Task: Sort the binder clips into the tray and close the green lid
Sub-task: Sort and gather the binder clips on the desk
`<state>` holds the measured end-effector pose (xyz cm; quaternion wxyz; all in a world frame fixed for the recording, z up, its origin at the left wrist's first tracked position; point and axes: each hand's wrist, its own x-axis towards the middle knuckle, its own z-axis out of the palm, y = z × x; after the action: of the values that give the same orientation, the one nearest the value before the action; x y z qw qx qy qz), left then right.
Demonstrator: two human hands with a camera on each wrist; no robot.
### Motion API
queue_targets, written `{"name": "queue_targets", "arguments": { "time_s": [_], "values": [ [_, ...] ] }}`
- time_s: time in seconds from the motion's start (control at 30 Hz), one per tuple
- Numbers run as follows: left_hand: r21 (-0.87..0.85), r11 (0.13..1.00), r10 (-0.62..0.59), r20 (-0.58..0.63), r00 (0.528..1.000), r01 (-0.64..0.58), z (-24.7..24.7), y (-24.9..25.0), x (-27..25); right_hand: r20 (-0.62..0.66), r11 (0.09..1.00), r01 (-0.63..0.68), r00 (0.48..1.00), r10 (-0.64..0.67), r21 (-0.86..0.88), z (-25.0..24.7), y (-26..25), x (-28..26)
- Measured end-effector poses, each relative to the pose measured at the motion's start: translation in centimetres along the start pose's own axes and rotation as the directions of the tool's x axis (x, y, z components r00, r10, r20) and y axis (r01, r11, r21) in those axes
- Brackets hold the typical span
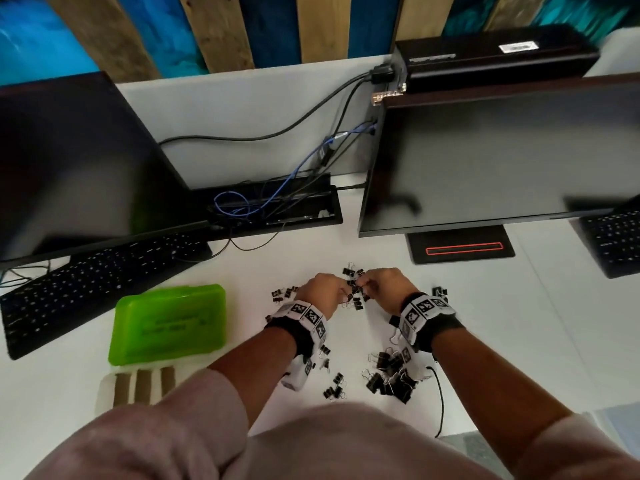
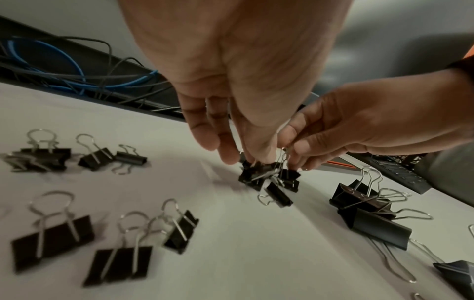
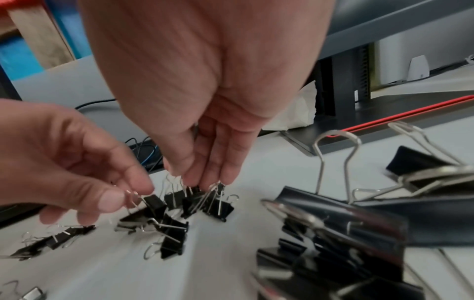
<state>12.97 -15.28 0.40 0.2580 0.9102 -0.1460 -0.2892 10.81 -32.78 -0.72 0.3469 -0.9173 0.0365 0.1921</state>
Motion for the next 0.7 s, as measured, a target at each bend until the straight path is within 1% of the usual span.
{"name": "queue_targets", "arguments": {
  "time_s": [0.1,0.17,0.23,0.27,0.3,0.37,0.47,0.53,0.6,0.63,0.7],
  "values": [
    [-0.012,0.999,0.034,0.001,0.999,-0.034,0.0,-0.4,0.1,0.036,0.997,0.074,0.997,-0.072,-0.037,-0.3,0.2,-0.3],
    [-0.032,0.997,0.07,0.004,0.998,-0.07,-0.4,-1.3,-0.3,0.019,0.992,0.116,0.993,-0.115,-0.058,-0.5,0.2,-0.6],
    [-0.009,0.997,0.073,-0.042,0.996,-0.073,-0.8,-2.9,-0.7,-0.007,0.986,0.161,0.987,-0.161,-0.048,-0.3,-0.2,-0.9],
    [0.038,0.997,0.067,-0.076,0.995,-0.064,-1.1,-3.7,-1.0,-0.001,0.982,0.187,0.982,-0.188,-0.032,0.0,-0.6,-1.2],
    [0.08,0.996,0.055,-0.11,0.992,-0.046,-1.3,-4.7,-1.4,0.032,0.976,0.214,0.976,-0.213,-0.025,0.3,-1.1,-1.6],
    [0.093,0.996,0.006,-0.156,0.988,0.009,-1.5,-6.4,-2.7,0.182,0.965,0.253,0.954,-0.238,-0.067,1.0,-2.4,-2.8],
    [0.092,0.993,-0.06,-0.177,0.982,0.077,-0.5,-9.0,-5.1,0.401,0.941,0.293,0.893,-0.205,-0.172,2.9,-4.0,-4.9],
    [0.092,0.992,-0.071,-0.148,0.986,0.085,0.6,-10.2,-6.5,0.51,0.914,0.337,0.841,-0.184,-0.225,4.8,-4.0,-5.7],
    [0.059,0.996,-0.062,-0.111,0.992,0.069,1.3,-10.8,-7.6,0.577,0.894,0.368,0.8,-0.164,-0.257,6.8,-3.6,-6.1],
    [0.042,0.998,-0.044,-0.097,0.994,0.048,1.5,-11.0,-8.1,0.588,0.889,0.373,0.793,-0.158,-0.264,7.8,-3.5,-6.1],
    [0.041,0.999,0.005,-0.077,0.997,-0.002,1.6,-11.1,-8.9,0.561,0.907,0.342,0.813,-0.154,-0.247,9.4,-3.5,-6.2]
  ]
}}
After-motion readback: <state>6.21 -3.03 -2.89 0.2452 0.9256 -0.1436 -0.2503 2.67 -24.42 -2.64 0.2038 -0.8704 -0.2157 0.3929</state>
